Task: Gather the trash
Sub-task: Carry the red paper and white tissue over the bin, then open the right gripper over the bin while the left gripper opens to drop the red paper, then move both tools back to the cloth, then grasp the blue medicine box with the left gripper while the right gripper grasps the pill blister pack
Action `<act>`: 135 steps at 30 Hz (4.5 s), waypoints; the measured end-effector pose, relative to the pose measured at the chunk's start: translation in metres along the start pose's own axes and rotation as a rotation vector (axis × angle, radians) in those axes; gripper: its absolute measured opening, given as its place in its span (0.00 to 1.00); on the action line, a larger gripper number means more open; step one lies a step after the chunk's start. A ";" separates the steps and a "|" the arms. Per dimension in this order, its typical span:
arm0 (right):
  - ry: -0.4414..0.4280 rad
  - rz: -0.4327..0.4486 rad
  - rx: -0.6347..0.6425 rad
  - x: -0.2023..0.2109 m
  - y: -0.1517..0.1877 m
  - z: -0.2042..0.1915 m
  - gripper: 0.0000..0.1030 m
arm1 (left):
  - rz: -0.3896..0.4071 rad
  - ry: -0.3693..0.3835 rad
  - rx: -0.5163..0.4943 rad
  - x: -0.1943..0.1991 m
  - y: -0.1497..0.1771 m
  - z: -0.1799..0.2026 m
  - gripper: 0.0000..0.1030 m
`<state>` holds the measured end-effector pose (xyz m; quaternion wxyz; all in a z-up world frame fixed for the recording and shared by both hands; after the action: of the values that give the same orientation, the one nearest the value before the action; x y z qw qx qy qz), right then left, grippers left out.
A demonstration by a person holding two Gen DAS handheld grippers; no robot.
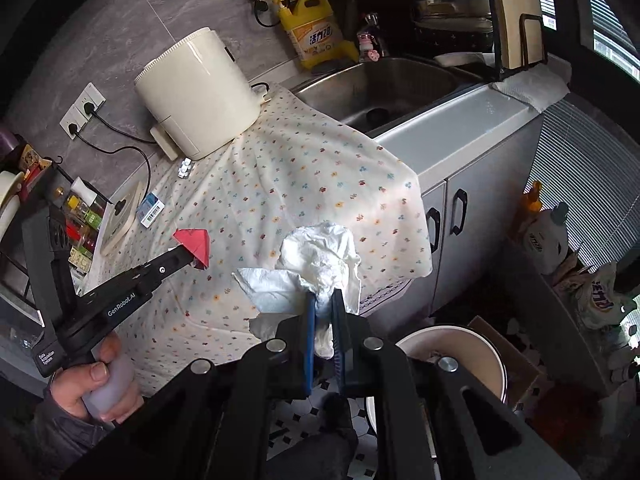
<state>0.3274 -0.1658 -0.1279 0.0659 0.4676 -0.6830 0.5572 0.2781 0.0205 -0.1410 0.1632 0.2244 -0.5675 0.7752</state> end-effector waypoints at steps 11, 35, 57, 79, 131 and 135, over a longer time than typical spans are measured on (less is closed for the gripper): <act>0.027 -0.064 0.002 0.026 0.036 0.067 0.10 | -0.039 0.015 0.024 -0.012 0.047 0.060 0.04; 0.214 -0.151 0.028 0.040 0.068 0.156 0.76 | -0.234 0.146 0.032 -0.070 0.130 0.129 0.10; 0.120 -0.055 -0.062 -0.018 0.008 0.057 0.77 | -0.018 0.057 -0.011 -0.002 -0.001 0.012 0.90; -0.031 0.030 0.075 -0.108 -0.043 -0.113 0.92 | 0.185 -0.247 0.115 0.052 -0.068 -0.193 0.94; -0.132 -0.148 0.155 -0.361 -0.096 -0.297 0.53 | 0.202 -0.549 0.302 -0.028 -0.141 -0.365 0.66; -0.144 -0.155 0.127 -0.376 -0.089 -0.308 0.53 | 0.211 -0.559 0.331 -0.024 -0.142 -0.384 0.66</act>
<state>0.4664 0.3057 -0.1815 0.0297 0.5610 -0.6114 0.5574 0.3079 0.4290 -0.1372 -0.1182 0.3918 -0.4769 0.7778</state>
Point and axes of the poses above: each gripper's, at about its wrist camera, not at the fingertips, and x roughly against the way its jaws point, z to its right, y to its underside, the point moved 6 cm from there along -x, roughly the way its jaws point, and after that the axes turned 15 degrees about z, right-handed, at the moved point
